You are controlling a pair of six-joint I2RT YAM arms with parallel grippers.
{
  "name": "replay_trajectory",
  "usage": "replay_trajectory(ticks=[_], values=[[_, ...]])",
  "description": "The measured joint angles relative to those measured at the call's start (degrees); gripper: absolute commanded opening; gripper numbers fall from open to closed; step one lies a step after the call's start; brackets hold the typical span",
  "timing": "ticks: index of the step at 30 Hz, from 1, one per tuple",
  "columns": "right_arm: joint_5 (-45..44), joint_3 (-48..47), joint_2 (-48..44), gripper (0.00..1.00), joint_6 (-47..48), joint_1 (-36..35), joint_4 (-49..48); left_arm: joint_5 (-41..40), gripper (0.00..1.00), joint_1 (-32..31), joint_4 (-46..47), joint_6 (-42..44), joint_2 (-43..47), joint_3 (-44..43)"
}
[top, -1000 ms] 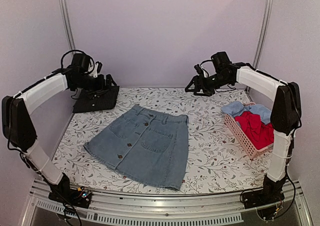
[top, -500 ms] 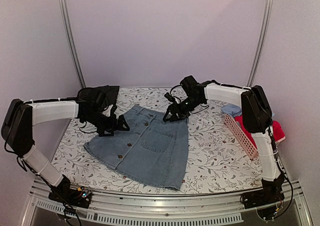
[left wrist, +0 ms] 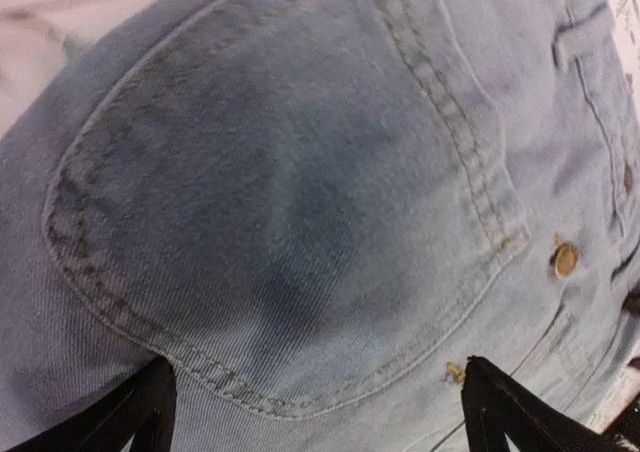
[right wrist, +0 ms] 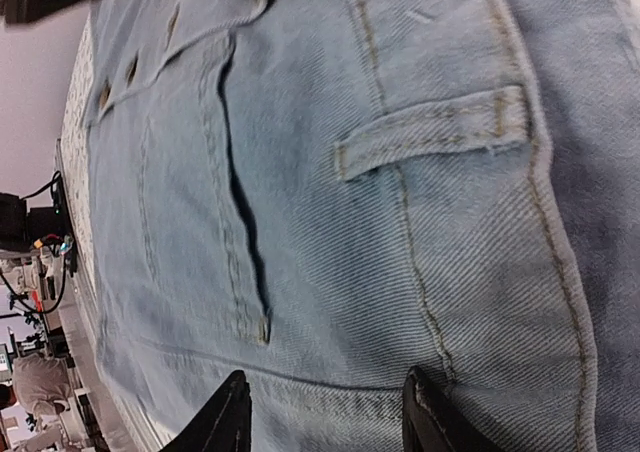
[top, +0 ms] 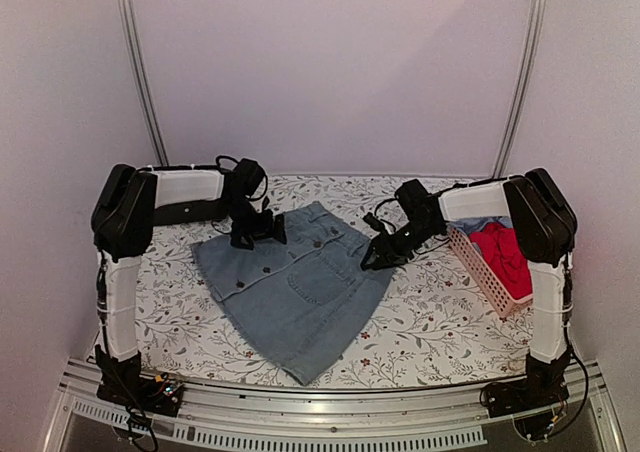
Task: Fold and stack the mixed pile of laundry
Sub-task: Rotate the flattened skirt at the center of the board.
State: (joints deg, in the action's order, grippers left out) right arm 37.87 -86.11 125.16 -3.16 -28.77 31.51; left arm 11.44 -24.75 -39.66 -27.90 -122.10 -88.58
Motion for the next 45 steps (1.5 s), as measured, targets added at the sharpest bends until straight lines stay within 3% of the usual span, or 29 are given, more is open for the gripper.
replay_trajectory(ticks=[5, 8, 13, 18, 23, 25, 28, 33, 39, 42, 45], values=[[2.8, 14.9, -10.2, 0.57, -4.7, -3.5, -5.0, -1.6, 1.0, -0.1, -5.2, 5.4, -21.3, -34.6], [5.3, 17.5, -12.9, 0.57, -8.1, -9.3, -4.7, -1.3, 1.0, -0.1, -3.7, 7.8, -26.7, -43.2], [6.0, 16.3, -16.6, 0.57, -10.4, -12.7, -3.3, -1.0, 1.0, 0.4, -2.6, 10.7, -23.9, -38.9], [4.7, 13.0, -19.9, 0.56, -10.1, -7.2, -3.3, -0.4, 1.0, 0.6, 0.6, 11.4, -6.1, -16.3], [2.6, 8.0, -16.5, 0.52, -7.0, -2.3, -2.2, 2.8, 1.0, 0.0, 6.3, 9.1, 14.5, 3.5], [1.8, 5.2, -12.9, 0.49, -5.4, -1.4, -1.8, 3.8, 1.0, -0.6, 8.9, 7.7, 18.4, 8.7], [1.2, 3.8, -7.8, 0.45, -3.1, -1.3, -1.5, 4.7, 1.0, -1.8, 12.0, 6.1, 17.5, 13.8], [1.0, 9.1, -5.9, 0.41, -1.7, -1.5, -1.9, 4.6, 1.0, -3.2, 12.9, 5.6, 9.1, 15.0], [2.4, 21.9, -13.7, 0.42, -4.5, -3.9, -8.2, 4.2, 1.0, -3.7, 12.7, 7.2, 0.2, 2.7], [3.7, 26.0, -16.6, 0.48, -7.7, -7.5, -9.7, 3.7, 1.0, -3.9, 12.3, 8.5, -4.4, -4.2], [4.1, 27.2, -18.9, 0.59, -11.2, -9.6, -9.5, 3.2, 1.0, -3.9, 12.2, 9.4, -4.9, -5.0]])
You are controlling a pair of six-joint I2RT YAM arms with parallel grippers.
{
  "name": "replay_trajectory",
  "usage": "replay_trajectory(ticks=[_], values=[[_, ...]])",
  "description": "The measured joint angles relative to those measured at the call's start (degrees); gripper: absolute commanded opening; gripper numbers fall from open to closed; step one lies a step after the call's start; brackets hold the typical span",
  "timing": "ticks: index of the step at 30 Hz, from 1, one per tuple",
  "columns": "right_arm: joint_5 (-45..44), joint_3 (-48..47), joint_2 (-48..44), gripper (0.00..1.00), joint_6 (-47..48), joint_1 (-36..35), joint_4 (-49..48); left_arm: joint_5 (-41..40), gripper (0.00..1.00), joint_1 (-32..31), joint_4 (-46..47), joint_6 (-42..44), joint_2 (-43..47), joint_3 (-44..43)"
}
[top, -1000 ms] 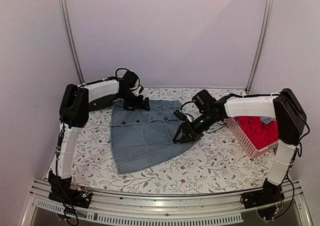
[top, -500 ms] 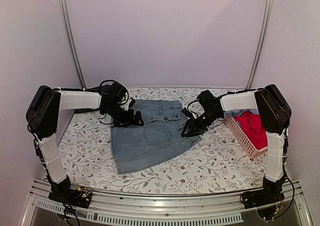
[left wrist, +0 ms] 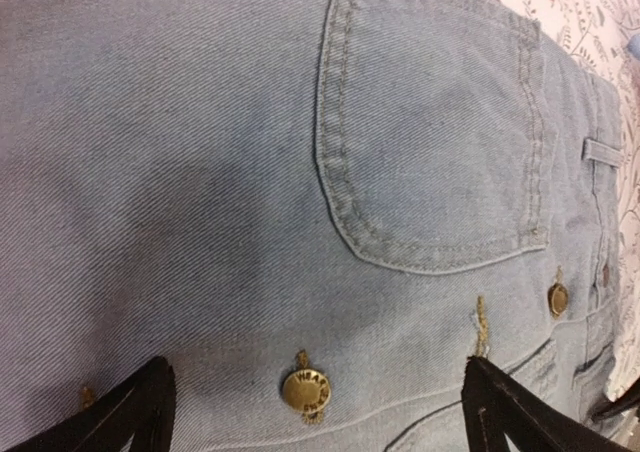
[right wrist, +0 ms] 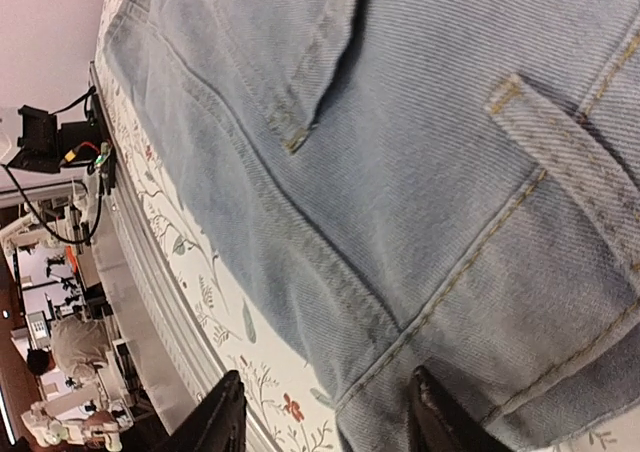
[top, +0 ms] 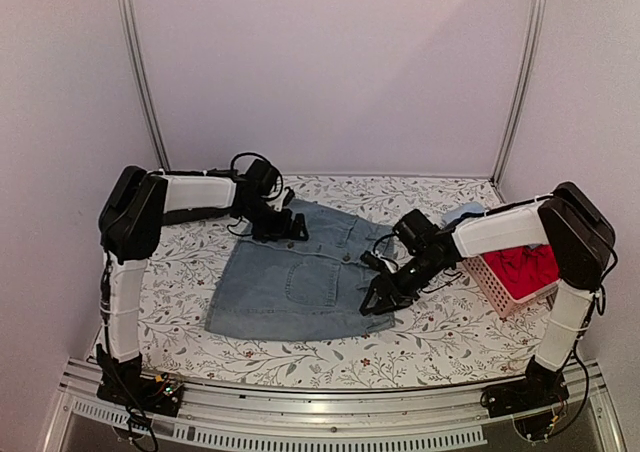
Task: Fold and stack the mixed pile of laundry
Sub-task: Rotate the flattened skirt at the center of the board, then pick up the flattened skirt from the center of the board.
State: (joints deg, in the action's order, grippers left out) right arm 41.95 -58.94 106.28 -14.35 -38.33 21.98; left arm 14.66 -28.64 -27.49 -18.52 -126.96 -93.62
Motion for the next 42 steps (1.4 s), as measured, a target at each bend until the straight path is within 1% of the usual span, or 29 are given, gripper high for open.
replay_trajectory(ticks=[2, 4, 7, 9, 12, 14, 17, 19, 22, 24, 25, 30, 34, 36, 37, 38, 39, 40, 41, 42], values=[[-0.4, 0.1, -2.8, 0.63, -2.3, -0.3, 0.6, 0.0, 1.0, 0.0, 0.1, -0.3, 2.5, 3.0], [-1.5, 1.0, -7.4, 0.65, -4.9, 0.2, 0.6, 0.3, 1.0, 0.1, 0.3, -1.9, 8.2, 9.6], [-2.8, 6.1, -17.4, 0.65, -9.9, 1.7, -0.1, 1.2, 1.0, 0.2, 0.1, -6.8, 23.0, 22.8], [-2.9, 10.0, -22.4, 0.64, -13.3, 2.4, -0.5, 1.5, 1.0, 0.1, 0.8, -11.8, 35.3, 31.5], [-3.6, 15.2, -25.6, 0.65, -18.3, 2.7, -0.5, 1.5, 1.0, 0.0, 1.4, -20.5, 51.5, 42.3], [-4.2, 17.3, -25.5, 0.65, -20.6, 2.7, -0.4, 1.4, 1.0, -0.1, 0.6, -26.2, 59.4, 48.7], [-5.1, 18.9, -24.9, 0.66, -23.3, 2.7, -0.3, -0.4, 1.0, -0.1, -3.3, -33.5, 66.4, 55.7], [-5.1, 18.9, -23.9, 0.66, -24.3, 2.7, -1.1, -1.6, 0.99, -0.1, -6.5, -37.3, 69.8, 58.6], [-5.0, 18.9, -21.0, 0.66, -25.1, 2.7, -2.7, -1.7, 0.95, -0.1, -9.0, -41.7, 74.0, 62.6], [-4.7, 18.9, -18.8, 0.66, -25.4, 2.7, -3.8, -1.2, 0.9, -0.1, -9.7, -44.0, 75.6, 65.8], [-4.5, 18.9, -17.9, 0.65, -25.5, 2.7, -4.4, -0.9, 0.89, -0.1, -9.8, -44.9, 75.9, 67.3], [-2.0, 18.4, -13.6, 0.6, -25.6, 2.6, -7.6, 0.2, 0.73, -0.1, -9.1, -47.3, 74.3, 70.9], [-0.1, 17.0, -10.7, 0.51, -25.7, 2.5, -10.3, 0.7, 0.57, 0.0, -6.3, -48.0, 70.8, 71.2], [0.6, 16.4, -9.5, 0.45, -25.6, 2.4, -10.9, 0.9, 0.47, 0.0, -5.1, -48.0, 69.7, 71.3], [0.7, 16.2, -9.1, 0.39, -25.6, 2.3, -11.2, 1.2, 0.4, 0.1, -4.0, -48.2, 68.7, 71.3], [0.8, 16.2, -8.8, 0.31, -25.5, 2.3, -11.3, 1.4, 0.3, 0.2, -3.2, -47.9, 67.9, 71.3], [0.8, 16.2, -8.7, 0.23, -25.6, 2.3, -11.3, 1.6, 0.23, 0.3, -2.6, -47.6, 67.2, 71.3], [0.9, 16.2, -8.5, 0.17, -25.4, 2.3, -11.3, 1.6, 0.11, 0.4, -2.1, -47.8, 66.8, 71.3], [0.9, 16.2, -8.4, 0.11, -25.7, 2.3, -11.1, 1.9, 0.03, 0.5, -1.7, -47.2, 66.1, 71.3], [1.0, 16.1, -8.4, 0.07, -25.6, 2.3, -11.1, 2.1, 0.0, 0.6, -1.5, -47.1, 65.8, 71.2]])
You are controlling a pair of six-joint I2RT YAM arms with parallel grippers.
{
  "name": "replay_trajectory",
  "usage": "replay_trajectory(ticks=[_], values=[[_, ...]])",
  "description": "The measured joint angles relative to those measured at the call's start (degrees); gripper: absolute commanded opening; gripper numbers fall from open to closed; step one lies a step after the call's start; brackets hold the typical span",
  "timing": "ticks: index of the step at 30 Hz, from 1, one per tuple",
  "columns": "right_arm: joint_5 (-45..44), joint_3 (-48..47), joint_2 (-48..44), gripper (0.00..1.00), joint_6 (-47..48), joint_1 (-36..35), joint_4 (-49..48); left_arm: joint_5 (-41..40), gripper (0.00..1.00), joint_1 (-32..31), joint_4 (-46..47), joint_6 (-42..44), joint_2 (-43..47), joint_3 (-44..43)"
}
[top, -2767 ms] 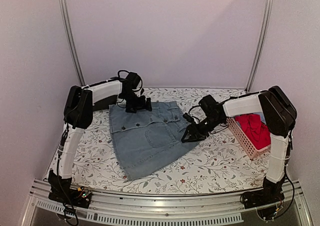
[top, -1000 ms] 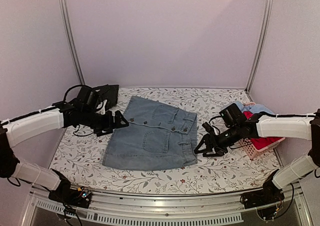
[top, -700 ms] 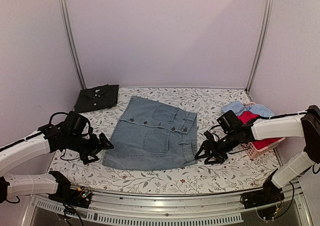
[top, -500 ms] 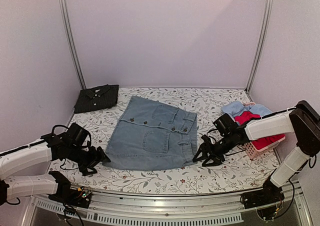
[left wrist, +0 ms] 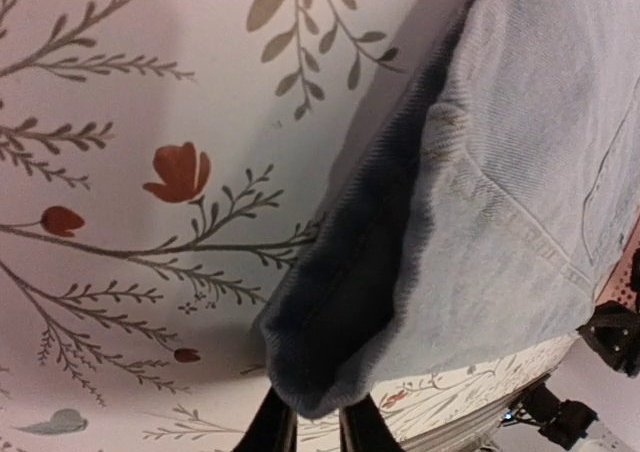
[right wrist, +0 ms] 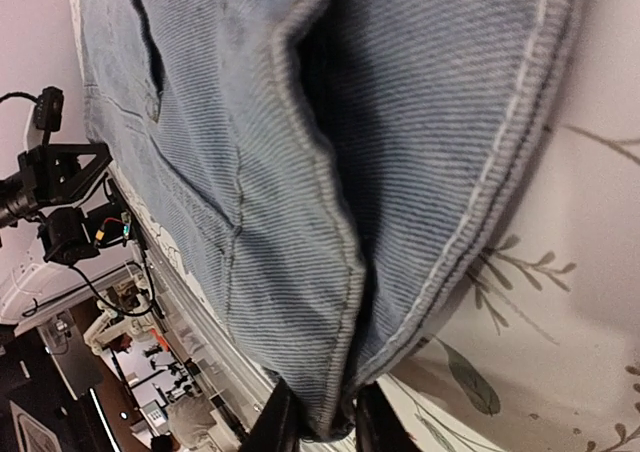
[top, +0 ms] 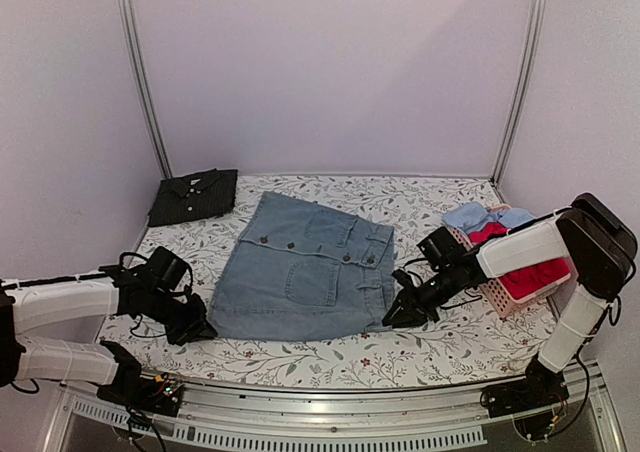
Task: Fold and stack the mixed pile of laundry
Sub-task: Pick up the flattened skirt from the center of the board, then fold the flattened skirt at the center of the board.
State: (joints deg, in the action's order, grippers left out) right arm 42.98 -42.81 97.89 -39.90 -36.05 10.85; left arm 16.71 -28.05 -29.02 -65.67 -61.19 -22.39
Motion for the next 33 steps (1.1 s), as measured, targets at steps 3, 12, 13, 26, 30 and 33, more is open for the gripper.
replay_trajectory(ticks=[3, 12, 13, 26, 30, 33], values=[[0.4, -0.1, -0.1, 0.0, 0.2, -0.4, 0.4, 0.9, 0.0, 0.1, -0.5, 0.9, -0.2, -0.6], [4.1, 3.2, -9.2, 0.0, -1.8, -2.6, 2.4, 1.4, 0.0, 0.1, -12.3, -0.7, 15.7, -5.0], [4.8, 3.7, -10.5, 0.0, -2.6, -2.6, 2.7, 1.6, 0.0, 0.1, -13.6, -1.1, 17.6, -5.6], [11.4, 0.0, -13.5, 0.0, -11.6, 1.7, 2.1, 0.4, 0.0, 4.4, -16.2, 6.1, -6.0, -34.6], [13.6, -0.6, -12.6, 0.0, -14.0, 7.1, 1.3, 2.1, 0.0, 9.4, -12.9, 10.2, -18.0, -44.5], [15.3, -2.8, -10.6, 0.0, -15.5, 10.6, 0.2, 3.9, 0.0, 11.8, -11.6, 12.7, -27.1, -51.5]])
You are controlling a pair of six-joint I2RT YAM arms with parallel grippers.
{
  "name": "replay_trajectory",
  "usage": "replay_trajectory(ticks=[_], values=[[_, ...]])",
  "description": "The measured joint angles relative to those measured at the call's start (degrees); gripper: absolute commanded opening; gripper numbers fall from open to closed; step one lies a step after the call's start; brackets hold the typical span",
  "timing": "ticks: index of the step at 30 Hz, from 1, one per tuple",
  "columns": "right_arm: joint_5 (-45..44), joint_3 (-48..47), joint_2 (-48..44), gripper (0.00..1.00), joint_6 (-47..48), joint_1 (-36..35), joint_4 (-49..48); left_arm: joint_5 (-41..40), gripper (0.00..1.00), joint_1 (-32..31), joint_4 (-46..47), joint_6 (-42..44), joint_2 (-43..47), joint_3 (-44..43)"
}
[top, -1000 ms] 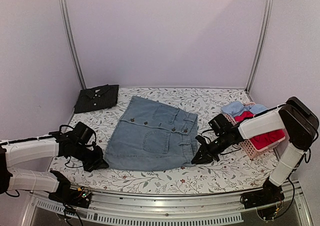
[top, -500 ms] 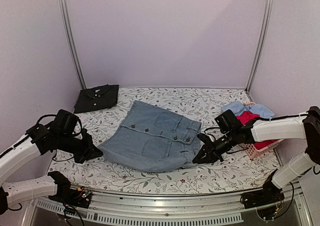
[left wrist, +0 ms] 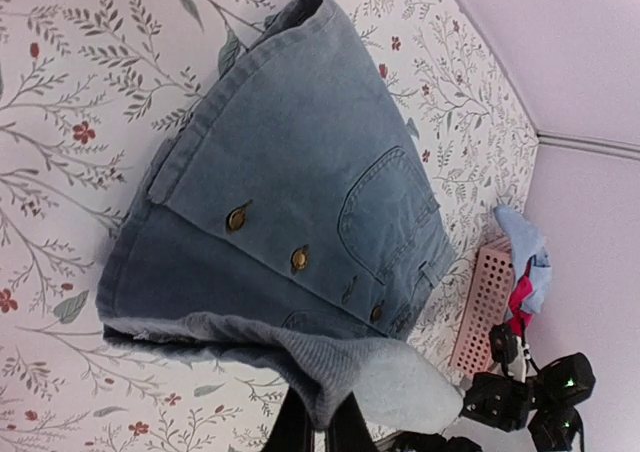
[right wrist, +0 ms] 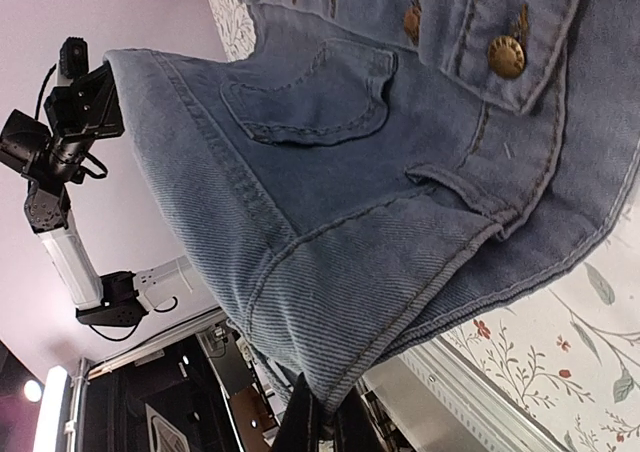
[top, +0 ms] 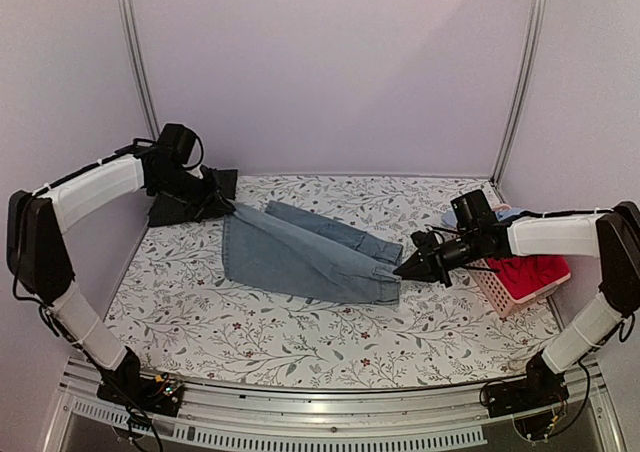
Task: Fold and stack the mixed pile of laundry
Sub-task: Fold the flattened skirt at the center of the board, then rotate the rectangle-folded skirt at the center of the board.
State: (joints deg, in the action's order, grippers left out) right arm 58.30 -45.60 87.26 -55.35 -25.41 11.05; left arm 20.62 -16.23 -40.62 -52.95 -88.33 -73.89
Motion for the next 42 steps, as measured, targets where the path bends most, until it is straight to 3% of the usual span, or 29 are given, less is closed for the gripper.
replay_trajectory(ticks=[9, 10, 11, 13, 14, 17, 18, 19, 25, 30, 36, 42], values=[[3.0, -14.4, 14.1, 0.0, -0.9, 7.2, -1.9, 5.9, 0.0, 2.7, 2.1, 5.4, -30.2, -30.7], [3.2, -15.7, 15.8, 0.02, -0.8, 7.8, -2.2, 6.6, 0.0, 2.9, 2.3, 5.7, -33.1, -33.5], [3.2, -16.8, 17.5, 0.13, -0.8, 8.4, -2.4, 7.6, 0.03, 3.1, 2.5, 5.8, -36.0, -36.4], [3.1, -18.1, 20.1, 0.38, -0.8, 9.6, -2.5, 9.2, 0.27, 3.3, 3.5, 5.8, -40.9, -39.9], [3.0, -18.6, 21.2, 0.43, -0.7, 10.3, -2.5, 10.1, 0.4, 3.3, 3.8, 5.9, -43.2, -41.4], [2.0, -19.7, 23.8, 0.5, -0.2, 12.1, -2.1, 11.3, 0.85, 3.3, 4.0, 6.4, -48.2, -44.9], [1.6, -20.1, 24.0, 0.51, -0.1, 12.5, -1.7, 11.3, 0.97, 3.4, 3.9, 6.7, -48.9, -45.2], [1.2, -20.7, 24.0, 0.52, 0.0, 12.7, -1.1, 11.1, 0.99, 3.5, 3.7, 7.1, -49.1, -45.2], [-5.2, -30.9, 23.5, 0.54, 7.8, 12.8, 5.8, 9.6, 1.0, 3.8, 4.0, 11.1, -45.5, -43.5], [-11.1, -41.8, 24.7, 0.53, 19.6, 11.8, 12.2, 9.2, 0.99, 2.7, 7.5, 14.9, -33.9, -29.7], [-12.6, -56.3, 35.2, 0.55, 30.5, 7.5, 17.0, 9.0, 1.0, -5.2, 11.1, 17.5, -28.6, -18.0], [-16.3, -58.9, 45.8, 0.52, 39.3, 2.7, 22.7, 8.8, 1.0, -10.8, 12.1, 19.2, -28.9, -10.5]])
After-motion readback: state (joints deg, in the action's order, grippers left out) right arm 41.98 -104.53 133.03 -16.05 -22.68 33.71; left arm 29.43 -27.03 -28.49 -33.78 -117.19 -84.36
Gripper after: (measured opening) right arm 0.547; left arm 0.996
